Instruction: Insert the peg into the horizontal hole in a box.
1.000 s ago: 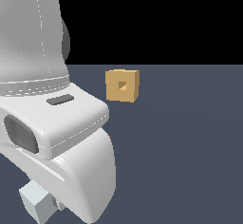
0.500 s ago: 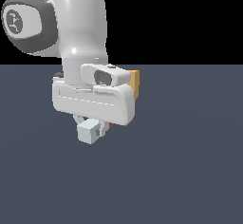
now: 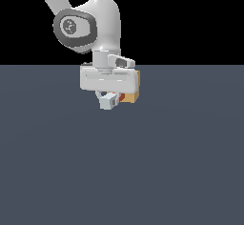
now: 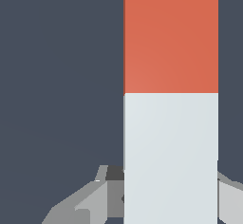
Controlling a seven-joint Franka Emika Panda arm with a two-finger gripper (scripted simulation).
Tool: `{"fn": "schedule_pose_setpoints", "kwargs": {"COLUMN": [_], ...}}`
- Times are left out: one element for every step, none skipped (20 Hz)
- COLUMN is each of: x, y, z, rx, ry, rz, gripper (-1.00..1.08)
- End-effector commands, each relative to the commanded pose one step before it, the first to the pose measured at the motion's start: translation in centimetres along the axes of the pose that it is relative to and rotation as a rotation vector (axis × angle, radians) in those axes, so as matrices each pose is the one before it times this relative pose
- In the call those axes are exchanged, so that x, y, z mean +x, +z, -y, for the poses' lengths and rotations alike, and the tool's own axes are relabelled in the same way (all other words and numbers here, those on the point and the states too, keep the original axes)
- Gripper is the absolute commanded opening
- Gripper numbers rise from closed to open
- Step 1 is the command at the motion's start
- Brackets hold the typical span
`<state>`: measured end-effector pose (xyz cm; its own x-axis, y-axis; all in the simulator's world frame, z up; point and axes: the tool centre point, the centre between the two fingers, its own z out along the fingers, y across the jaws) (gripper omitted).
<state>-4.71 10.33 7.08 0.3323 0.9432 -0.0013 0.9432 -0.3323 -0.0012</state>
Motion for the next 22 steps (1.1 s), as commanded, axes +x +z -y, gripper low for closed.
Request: {"fn": "schedule_pose_setpoints", "kwargs": {"x": [2.891, 0.994, 0.911, 0.823, 0.723, 0.628, 0.531, 0.442, 0.350, 0.270, 0.174, 0.100, 0.007, -0.052, -0.158, -0.131, -0.033, 0.000, 0.000, 0.000, -0.068, 0.034], "y": [-0.567, -0.156, -0.142, -0.127, -0.112, -0.097, -0.082, -0.068, -0.054, -0.040, -0.026, -0.013, 0.000, 0.014, 0.026, 0.023, 0.008, 0.000, 0.000, 0.000, 0.115, -0.122], "z": [0.562, 0.191, 0.166, 0.146, 0.126, 0.109, 0.090, 0.073, 0.053, 0.040, 0.015, 0.004, -0.020, -0.020, -0.053, -0.035, -0.003, 0.000, 0.000, 0.000, 0.045, -0.062], "rx": [-0.00176, 0.00006, 0.00006, 0.00006, 0.00006, 0.00006, 0.00005, 0.00005, 0.00004, 0.00004, 0.00003, 0.00002, 0.00000, 0.00000, 0.00002, 0.00000, 0.00000, 0.00000, 0.00000, 0.00000, 0.00194, -0.00161], "ry": [-0.01498, -0.00594, -0.00544, -0.00493, -0.00431, -0.00378, -0.00316, -0.00267, -0.00207, -0.00169, -0.00098, -0.00069, 0.00000, 0.00000, 0.00098, 0.00069, 0.00000, 0.00000, 0.00000, 0.00000, 0.00064, -0.00178], "rz": [-0.00050, -0.00009, -0.00010, -0.00010, -0.00010, -0.00009, -0.00008, -0.00007, -0.00006, -0.00005, -0.00004, -0.00003, 0.00000, 0.00000, -0.00003, 0.00001, 0.00000, 0.00000, 0.00000, 0.00000, 0.00158, -0.00153], "gripper": [-1.00, -1.00, -1.00, -1.00, -1.00, -1.00, -1.00, -1.00, -1.00, -1.00, -1.00, -1.00, -1.00, -1.00, -1.00, -1.00, -1.00, -1.00, -1.00, -1.00, -1.00, -1.00]}}
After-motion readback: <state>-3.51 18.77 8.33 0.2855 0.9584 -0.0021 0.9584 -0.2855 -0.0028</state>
